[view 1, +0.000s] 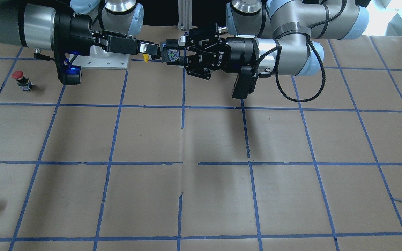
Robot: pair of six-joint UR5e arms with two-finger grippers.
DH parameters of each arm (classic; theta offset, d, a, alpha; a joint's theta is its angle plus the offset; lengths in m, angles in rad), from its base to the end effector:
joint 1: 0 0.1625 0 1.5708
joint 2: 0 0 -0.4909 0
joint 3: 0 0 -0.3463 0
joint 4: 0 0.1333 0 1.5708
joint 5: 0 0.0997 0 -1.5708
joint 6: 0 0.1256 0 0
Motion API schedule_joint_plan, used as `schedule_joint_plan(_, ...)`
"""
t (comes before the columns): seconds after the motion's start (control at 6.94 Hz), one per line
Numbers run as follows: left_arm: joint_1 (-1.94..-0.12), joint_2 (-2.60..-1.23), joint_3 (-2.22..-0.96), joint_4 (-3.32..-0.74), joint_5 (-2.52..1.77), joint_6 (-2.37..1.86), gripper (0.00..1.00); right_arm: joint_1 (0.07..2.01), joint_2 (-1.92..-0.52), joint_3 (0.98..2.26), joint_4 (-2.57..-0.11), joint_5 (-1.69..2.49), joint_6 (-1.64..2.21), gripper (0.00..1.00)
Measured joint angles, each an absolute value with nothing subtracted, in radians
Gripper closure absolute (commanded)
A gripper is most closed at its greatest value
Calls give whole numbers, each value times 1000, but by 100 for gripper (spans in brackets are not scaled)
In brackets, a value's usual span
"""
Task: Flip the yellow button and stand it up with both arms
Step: 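Grasp the yellow button's base with the right gripper, then open the left gripper, then carry the button down with the right gripper while the left arm withdraws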
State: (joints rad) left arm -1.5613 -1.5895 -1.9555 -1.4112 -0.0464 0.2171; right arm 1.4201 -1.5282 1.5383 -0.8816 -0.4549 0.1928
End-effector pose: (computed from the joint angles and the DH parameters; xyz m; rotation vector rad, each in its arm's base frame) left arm -0.2547 -0.4283 0.4990 0.0364 -1.5253 -0.0050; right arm 0.1821 -0.4403 0.5430 0.7645 1.8312 0.7308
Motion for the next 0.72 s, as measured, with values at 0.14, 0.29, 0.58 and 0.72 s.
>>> schedule_joint_plan(0.14, -1561, -1589, -1955, -1412, -43, 208, 0, 1416, -1528, 1535, -885, -455, 193, 73)
schedule_joint_plan(0.29, -1562, -1589, -1955, -1412, -40, 204, 0, 1408, -1527, 1531, -888, -457, 193, 73)
schedule_joint_plan(0.58, -1559, -1582, -1949, -1412, -27, 182, 0, 1364, -1529, 1527, -952, -506, 186, 73)
schedule_joint_plan(0.72, -1554, -1576, -1944, -1411, 13, 160, 0, 1328, -1530, 1527, -1005, -583, 180, 74)
